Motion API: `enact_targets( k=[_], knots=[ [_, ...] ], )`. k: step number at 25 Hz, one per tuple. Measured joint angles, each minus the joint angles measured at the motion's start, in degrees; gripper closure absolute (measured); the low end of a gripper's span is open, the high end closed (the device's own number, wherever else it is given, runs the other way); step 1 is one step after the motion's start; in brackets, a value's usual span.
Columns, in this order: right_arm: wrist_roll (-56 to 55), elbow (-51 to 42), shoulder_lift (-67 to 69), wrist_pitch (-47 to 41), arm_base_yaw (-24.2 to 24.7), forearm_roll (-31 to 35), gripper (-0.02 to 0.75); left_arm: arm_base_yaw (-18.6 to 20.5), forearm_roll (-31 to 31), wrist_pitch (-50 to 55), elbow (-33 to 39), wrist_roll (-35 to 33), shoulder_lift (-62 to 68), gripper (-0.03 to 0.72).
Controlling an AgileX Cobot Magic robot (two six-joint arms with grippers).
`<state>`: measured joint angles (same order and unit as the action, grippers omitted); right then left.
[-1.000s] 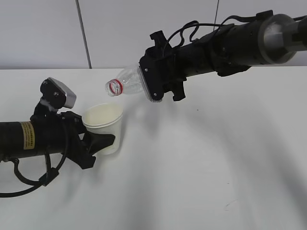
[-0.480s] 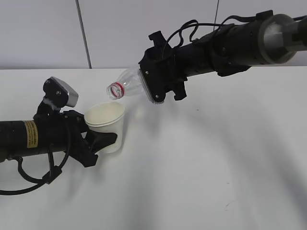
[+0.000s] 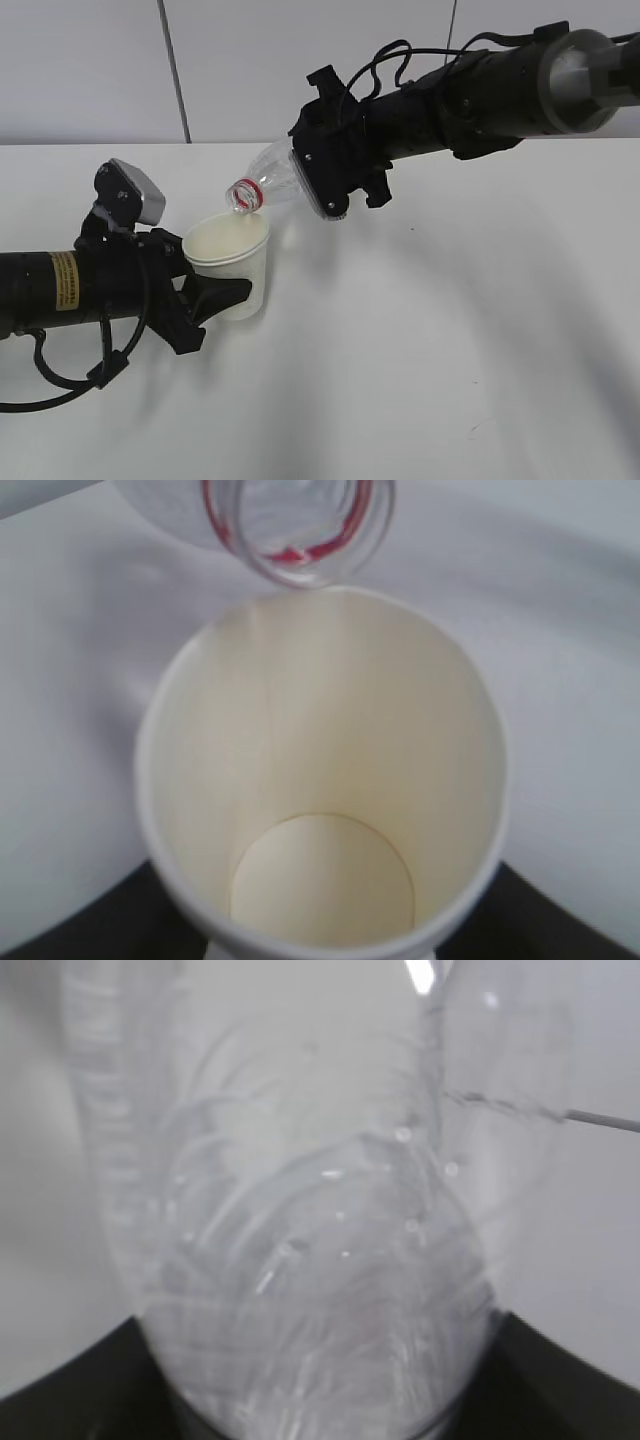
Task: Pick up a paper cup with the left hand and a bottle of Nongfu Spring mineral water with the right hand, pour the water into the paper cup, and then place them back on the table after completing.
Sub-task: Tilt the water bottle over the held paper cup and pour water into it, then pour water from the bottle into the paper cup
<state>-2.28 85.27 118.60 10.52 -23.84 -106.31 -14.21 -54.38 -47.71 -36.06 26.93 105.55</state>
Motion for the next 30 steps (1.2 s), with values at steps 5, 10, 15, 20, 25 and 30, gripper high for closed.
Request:
enact_targets(
  k=[5,10,15,20,25,30],
  knots=[
    [1.7,0.0,0.0,-0.7,0.0,0.0,0.288,0.0,-0.5,0.0,0.0,0.0,0.4,0.305],
    [2.3,0.0,0.0,-0.8,0.0,0.0,0.288,0.0,-1.0,0.3,0.0,0.0,1.9,0.305],
    [3.5,0.0,0.0,-1.2,0.0,0.0,0.288,0.0,-1.3,0.4,-0.1,0.0,2.5,0.305],
    [3.9,0.0,0.0,-2.3,0.0,0.1,0.288,0.0,-1.6,0.4,-0.1,0.0,2.5,0.305],
    [3.9,0.0,0.0,-2.4,0.0,0.1,0.288,0.0,-1.7,0.4,-0.1,0.0,2.5,0.305],
    [3.9,0.0,0.0,-2.5,0.0,0.2,0.288,0.0,-1.8,0.4,-0.1,0.0,2.5,0.305]
  ],
)
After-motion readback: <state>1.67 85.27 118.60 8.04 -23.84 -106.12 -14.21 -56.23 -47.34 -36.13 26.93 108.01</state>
